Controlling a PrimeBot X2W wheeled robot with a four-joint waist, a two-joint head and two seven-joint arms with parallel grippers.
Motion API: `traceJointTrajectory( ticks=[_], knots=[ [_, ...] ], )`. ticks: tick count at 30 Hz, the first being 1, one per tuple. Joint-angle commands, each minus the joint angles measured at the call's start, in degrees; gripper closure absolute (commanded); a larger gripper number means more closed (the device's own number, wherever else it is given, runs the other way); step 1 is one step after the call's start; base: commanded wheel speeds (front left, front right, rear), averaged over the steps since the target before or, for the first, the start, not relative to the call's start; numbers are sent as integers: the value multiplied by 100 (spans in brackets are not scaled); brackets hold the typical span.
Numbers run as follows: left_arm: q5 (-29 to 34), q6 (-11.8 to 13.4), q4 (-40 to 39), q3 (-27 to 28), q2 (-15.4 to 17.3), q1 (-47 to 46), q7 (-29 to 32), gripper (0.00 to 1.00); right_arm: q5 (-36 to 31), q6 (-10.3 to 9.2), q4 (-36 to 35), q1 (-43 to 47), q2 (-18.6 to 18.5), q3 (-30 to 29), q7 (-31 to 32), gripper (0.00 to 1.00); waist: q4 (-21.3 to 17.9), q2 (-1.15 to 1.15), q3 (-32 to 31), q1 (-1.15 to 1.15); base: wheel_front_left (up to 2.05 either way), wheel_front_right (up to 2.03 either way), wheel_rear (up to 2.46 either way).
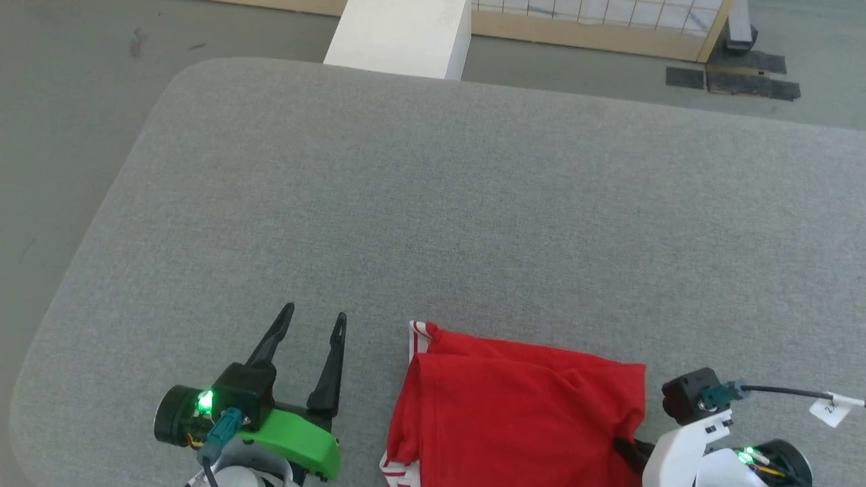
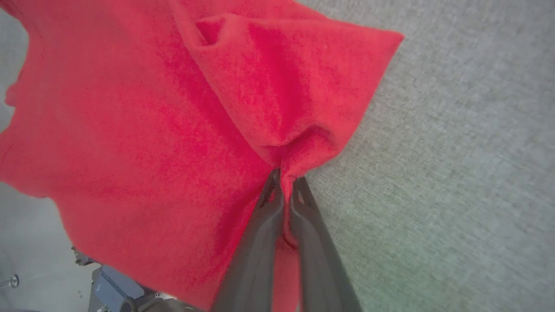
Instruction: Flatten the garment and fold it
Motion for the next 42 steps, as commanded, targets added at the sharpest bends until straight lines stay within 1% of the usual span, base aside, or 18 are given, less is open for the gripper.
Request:
traceJointTrajectory(
  ticks=[1,4,8,12,13,16,19,25,30,36,42],
  knots=[
    [-12,-25,23,23,-53,-85,-27,0,-47,-6,6,-154,-102,90,13,100,-77,0,-120,0,0,0,0],
    [-24,-51,60,7,-67,-67,-27,0,-53,-6,-100,-373,-407,300,43,100,-166,0,-230,0,0,0,0],
    [-47,-86,76,-41,-119,-66,-27,0,-14,-6,-272,-852,-1029,672,126,100,-367,0,-303,0,0,0,0],
    [-70,-119,47,-122,-197,-81,-27,0,-2,-6,-401,-1571,-1889,1227,152,100,-679,0,-228,0,0,0,0],
    [-78,-129,28,-150,-223,-92,-27,0,0,-6,-417,-1793,-2160,1413,143,100,-781,0,-174,0,0,0,0],
    [-84,-164,-30,-224,-280,-160,-27,0,61,-6,-406,-2363,-2786,1812,80,100,-1057,0,12,0,0,0,0],
    [-72,-212,-89,-318,-323,-258,-27,0,126,-6,-297,-2955,-3385,2191,-61,100,-1380,0,234,0,0,0,0],
    [-62,-233,-325,-401,-366,-474,-10,0,187,-6,247,-3752,-4255,2638,-509,100,-1903,0,689,0,0,0,0],
    [-39,-233,-552,-409,-319,-653,43,0,214,-6,1057,-4007,-4733,2664,-998,100,-2124,0,1028,0,0,0,0],
    [-11,-235,-846,-400,-223,-820,139,0,24,-6,2089,-4099,-5037,2436,-1740,100,-2139,0,1398,0,0,0,0],
    [12,-260,-1120,-358,-45,-923,245,0,-172,-6,3098,-4155,-5131,1979,-2320,100,-2038,0,1731,0,0,0,0]
  ],
)
